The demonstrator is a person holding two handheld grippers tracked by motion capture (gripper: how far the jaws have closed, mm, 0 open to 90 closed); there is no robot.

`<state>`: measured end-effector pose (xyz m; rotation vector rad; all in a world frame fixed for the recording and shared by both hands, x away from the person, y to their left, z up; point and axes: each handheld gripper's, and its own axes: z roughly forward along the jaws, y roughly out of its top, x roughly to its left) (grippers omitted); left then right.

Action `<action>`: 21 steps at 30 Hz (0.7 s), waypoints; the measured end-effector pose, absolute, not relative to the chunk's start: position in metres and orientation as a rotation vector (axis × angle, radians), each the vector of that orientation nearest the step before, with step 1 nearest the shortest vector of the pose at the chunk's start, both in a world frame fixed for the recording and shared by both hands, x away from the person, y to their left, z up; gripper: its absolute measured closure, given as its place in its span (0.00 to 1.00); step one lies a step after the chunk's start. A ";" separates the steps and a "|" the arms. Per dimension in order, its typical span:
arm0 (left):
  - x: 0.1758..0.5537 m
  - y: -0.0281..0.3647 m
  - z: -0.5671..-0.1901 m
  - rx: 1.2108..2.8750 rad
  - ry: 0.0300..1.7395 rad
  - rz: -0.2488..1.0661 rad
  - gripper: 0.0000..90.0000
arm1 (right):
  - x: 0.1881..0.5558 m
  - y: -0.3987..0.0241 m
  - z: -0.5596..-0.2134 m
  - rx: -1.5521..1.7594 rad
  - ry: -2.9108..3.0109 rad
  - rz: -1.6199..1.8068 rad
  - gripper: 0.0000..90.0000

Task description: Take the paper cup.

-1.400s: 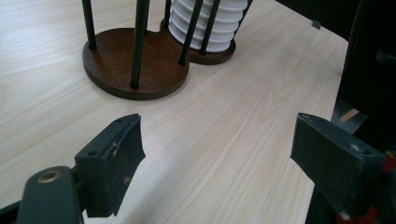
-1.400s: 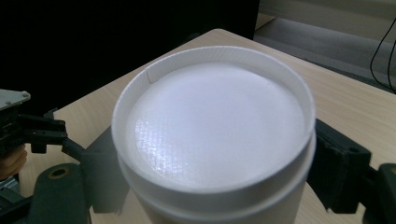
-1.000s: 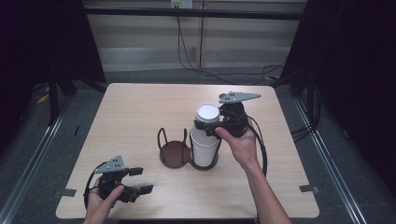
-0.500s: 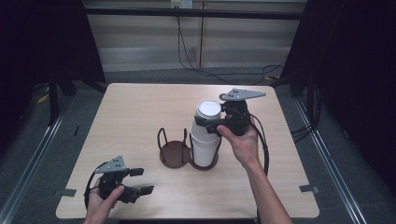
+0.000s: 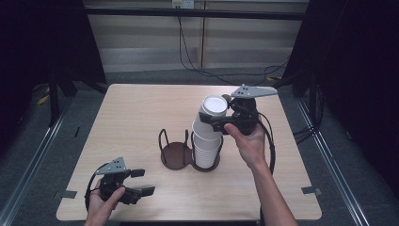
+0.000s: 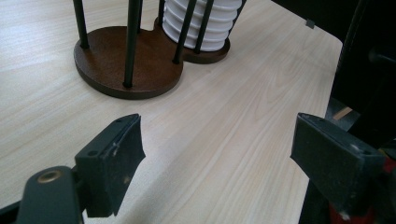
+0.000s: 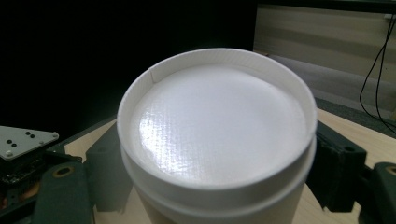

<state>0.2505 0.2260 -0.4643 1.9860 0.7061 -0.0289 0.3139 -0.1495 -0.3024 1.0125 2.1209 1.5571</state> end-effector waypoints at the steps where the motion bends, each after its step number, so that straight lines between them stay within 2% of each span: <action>1: 0.251 0.226 -0.464 1.986 0.705 -0.027 0.18 | 0.314 -0.150 -0.301 1.007 2.119 1.564 0.24; 21: 0.251 0.225 -0.465 1.999 0.711 -0.033 0.19 | 0.310 -0.162 -0.285 1.043 2.005 1.691 0.24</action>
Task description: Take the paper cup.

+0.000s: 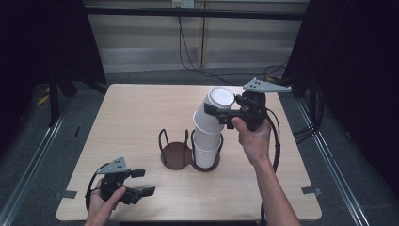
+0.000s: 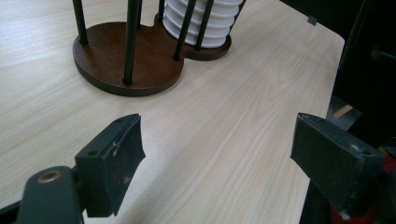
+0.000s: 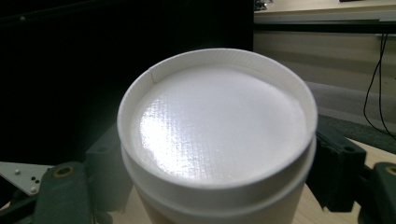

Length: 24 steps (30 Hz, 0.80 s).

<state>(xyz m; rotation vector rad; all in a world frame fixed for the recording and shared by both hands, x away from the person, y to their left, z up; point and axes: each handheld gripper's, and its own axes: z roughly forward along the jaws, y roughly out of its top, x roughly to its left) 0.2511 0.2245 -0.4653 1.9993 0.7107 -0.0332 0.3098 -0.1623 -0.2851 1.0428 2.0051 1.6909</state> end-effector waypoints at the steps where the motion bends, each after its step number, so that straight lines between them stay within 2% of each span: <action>1: 0.251 0.224 -0.465 1.999 0.711 -0.034 0.18 | 0.309 -0.163 -0.284 1.042 1.993 1.700 0.24; 24: 0.251 0.224 -0.466 2.002 0.707 -0.032 0.19 | 0.296 -0.183 -0.270 1.015 1.911 1.851 0.25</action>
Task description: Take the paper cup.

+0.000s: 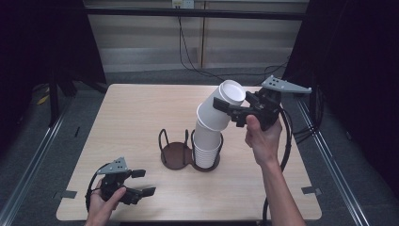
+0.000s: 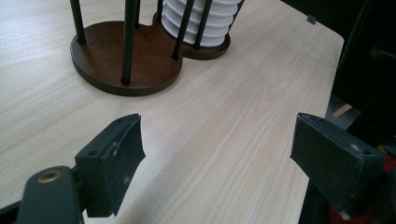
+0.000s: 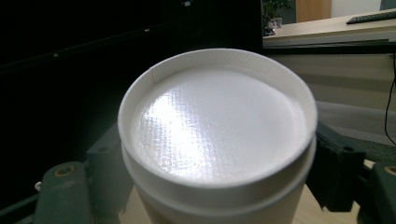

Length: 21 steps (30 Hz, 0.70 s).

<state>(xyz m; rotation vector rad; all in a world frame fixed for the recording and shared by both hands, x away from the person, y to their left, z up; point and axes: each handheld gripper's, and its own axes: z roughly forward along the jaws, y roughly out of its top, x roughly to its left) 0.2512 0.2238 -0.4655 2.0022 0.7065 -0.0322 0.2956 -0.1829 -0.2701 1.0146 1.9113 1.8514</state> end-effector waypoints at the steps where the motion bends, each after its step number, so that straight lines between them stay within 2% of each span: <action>1: 0.251 0.224 -0.466 2.002 0.707 -0.033 0.19 | 0.294 -0.184 -0.270 1.015 1.911 1.855 0.25; 21: 0.251 0.223 -0.466 2.001 0.704 -0.029 0.18 | 0.265 -0.204 -0.281 1.026 1.899 1.880 0.25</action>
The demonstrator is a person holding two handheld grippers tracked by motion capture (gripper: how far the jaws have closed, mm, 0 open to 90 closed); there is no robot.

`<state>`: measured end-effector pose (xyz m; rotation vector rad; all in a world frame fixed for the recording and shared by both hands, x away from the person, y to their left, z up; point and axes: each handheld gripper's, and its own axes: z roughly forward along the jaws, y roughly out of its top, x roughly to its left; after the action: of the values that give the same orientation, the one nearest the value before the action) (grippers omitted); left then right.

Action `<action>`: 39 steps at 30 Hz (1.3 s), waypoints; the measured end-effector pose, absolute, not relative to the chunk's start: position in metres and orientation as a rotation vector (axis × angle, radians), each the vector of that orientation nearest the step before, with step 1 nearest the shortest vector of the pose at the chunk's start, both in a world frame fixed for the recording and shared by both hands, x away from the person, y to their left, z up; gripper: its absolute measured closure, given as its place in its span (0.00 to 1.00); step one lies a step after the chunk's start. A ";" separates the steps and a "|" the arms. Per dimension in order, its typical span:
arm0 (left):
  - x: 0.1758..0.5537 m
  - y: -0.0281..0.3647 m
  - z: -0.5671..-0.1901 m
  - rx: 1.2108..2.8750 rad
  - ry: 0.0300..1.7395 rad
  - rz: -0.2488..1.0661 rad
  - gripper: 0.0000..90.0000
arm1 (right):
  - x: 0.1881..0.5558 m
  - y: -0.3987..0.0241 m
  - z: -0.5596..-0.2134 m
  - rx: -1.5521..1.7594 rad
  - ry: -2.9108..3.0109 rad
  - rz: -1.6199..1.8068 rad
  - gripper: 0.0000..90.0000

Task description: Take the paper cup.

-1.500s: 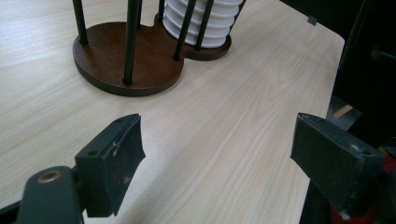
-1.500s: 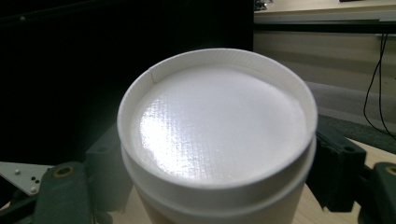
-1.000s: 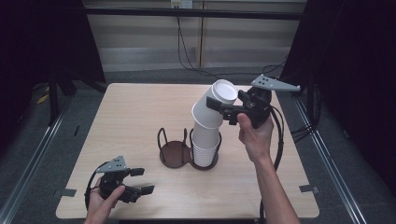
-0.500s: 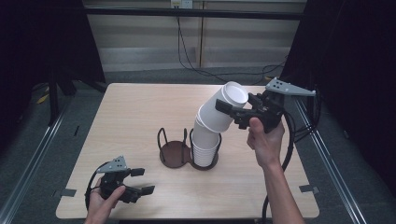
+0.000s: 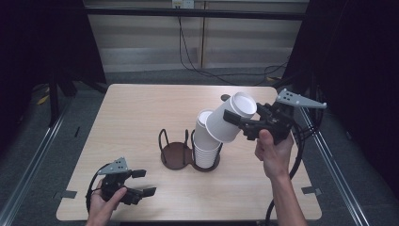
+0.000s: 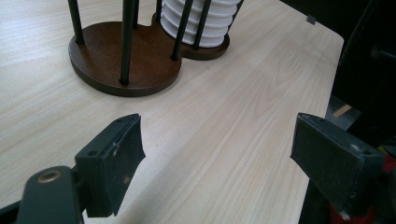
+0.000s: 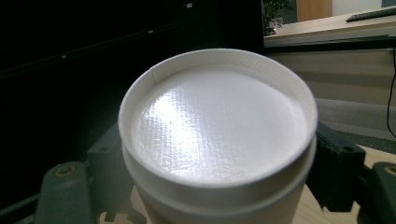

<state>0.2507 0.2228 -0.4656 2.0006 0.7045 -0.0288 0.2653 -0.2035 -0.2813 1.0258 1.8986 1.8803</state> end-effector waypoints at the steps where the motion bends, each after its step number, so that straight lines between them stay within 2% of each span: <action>1: 0.251 0.223 -0.466 2.000 0.705 -0.027 0.18 | 0.264 -0.204 -0.282 1.026 1.899 1.878 0.25; 21: 0.246 0.210 -0.460 1.943 0.667 -0.008 0.18 | 0.239 -0.205 -0.307 1.039 1.993 1.839 0.25; 26: 0.240 0.199 -0.448 1.941 0.594 0.063 0.20 | 0.237 -0.201 -0.317 1.053 2.009 1.841 0.25; 39: 0.242 0.166 -0.433 1.937 0.478 0.037 0.19 | 0.238 -0.184 -0.335 1.033 2.095 1.793 0.25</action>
<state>0.2424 0.1661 -0.4325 1.9368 0.4784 0.0373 0.2385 -0.1835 -0.3353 1.0326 2.0951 1.7932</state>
